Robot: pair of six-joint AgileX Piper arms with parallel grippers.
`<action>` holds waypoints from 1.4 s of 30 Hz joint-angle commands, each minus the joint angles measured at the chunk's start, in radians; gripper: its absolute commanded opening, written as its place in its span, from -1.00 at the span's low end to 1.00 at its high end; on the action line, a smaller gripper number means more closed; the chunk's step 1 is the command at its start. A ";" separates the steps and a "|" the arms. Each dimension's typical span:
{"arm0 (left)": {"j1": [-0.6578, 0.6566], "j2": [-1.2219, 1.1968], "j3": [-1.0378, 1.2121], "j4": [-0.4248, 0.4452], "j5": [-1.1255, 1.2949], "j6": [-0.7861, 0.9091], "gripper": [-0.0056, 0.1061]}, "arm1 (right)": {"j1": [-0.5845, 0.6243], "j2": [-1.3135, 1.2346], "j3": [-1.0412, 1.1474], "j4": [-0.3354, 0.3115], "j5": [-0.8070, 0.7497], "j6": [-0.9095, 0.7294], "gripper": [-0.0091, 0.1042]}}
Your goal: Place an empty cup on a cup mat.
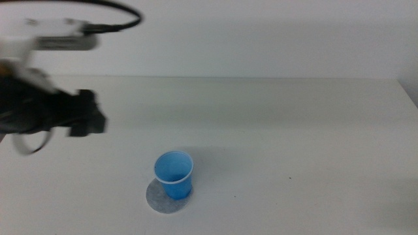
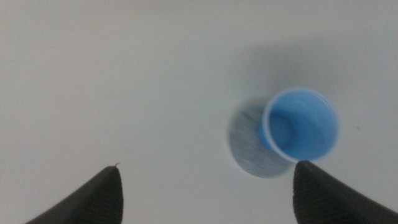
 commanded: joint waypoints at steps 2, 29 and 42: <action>0.004 -0.153 0.087 0.070 -0.052 -0.035 0.78 | 0.002 -0.005 0.003 -0.007 -0.007 -0.004 0.80; 0.224 -1.162 1.016 0.138 -0.739 -0.098 0.78 | 0.002 -0.005 0.003 -0.007 -0.007 -0.004 0.80; 0.222 -1.162 1.052 0.168 -0.790 -0.098 0.78 | 0.002 -0.005 0.003 -0.007 -0.007 -0.004 0.80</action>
